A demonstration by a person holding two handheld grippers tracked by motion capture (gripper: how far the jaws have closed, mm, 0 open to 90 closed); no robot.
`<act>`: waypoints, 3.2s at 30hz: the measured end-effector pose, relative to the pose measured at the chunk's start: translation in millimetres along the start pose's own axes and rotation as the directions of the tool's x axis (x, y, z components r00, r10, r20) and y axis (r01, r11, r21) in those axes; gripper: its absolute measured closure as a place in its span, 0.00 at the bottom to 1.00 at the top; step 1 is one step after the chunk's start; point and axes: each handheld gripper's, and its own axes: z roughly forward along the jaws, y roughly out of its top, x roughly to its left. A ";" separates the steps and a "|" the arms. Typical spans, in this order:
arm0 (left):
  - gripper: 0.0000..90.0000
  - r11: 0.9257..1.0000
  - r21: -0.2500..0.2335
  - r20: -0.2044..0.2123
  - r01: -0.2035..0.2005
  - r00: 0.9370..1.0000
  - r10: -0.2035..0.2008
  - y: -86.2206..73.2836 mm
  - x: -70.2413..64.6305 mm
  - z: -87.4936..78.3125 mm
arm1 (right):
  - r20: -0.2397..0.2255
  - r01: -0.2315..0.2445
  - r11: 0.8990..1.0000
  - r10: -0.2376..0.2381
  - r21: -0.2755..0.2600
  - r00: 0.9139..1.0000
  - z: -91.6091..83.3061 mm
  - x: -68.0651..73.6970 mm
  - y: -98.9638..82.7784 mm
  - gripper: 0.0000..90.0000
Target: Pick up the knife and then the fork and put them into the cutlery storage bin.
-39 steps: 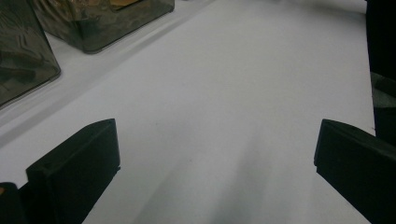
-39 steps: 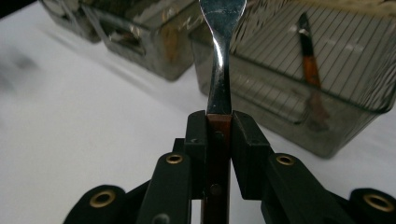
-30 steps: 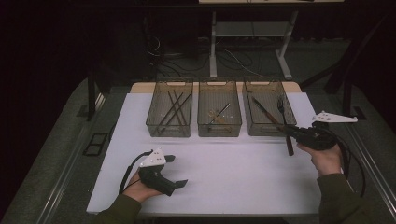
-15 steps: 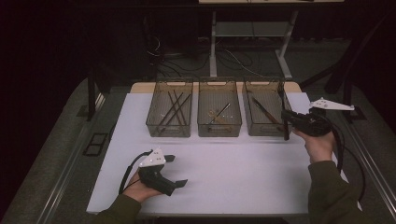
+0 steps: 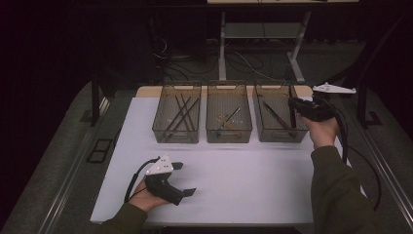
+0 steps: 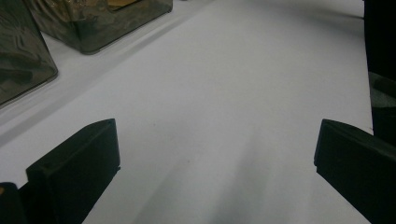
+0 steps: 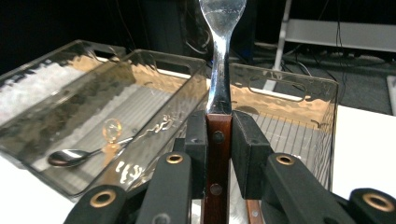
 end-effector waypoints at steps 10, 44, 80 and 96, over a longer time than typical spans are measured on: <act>0.00 1.000 0.002 0.004 -0.004 1.000 0.004 -0.1 -0.5 0.1 | 0.064 -0.027 0.992 0.019 0.124 0.998 39.3 -10.4 -12.6 0.86; 0.00 1.000 0.014 -0.006 -0.011 1.000 0.012 -0.4 -0.4 2.2 | 0.008 -0.043 0.971 0.042 0.236 0.999 43.1 -16.0 -22.2 0.38; 0.00 1.000 0.017 -0.016 -0.013 1.000 0.013 -0.9 0.8 -0.1 | -0.084 0.043 0.993 -0.034 0.109 0.996 -4.8 15.3 -50.6 0.16; 0.00 1.000 0.011 -0.020 -0.001 1.000 0.001 -1.2 0.0 0.0 | -0.149 0.080 0.996 -0.072 0.046 0.986 -33.5 44.2 -84.1 0.16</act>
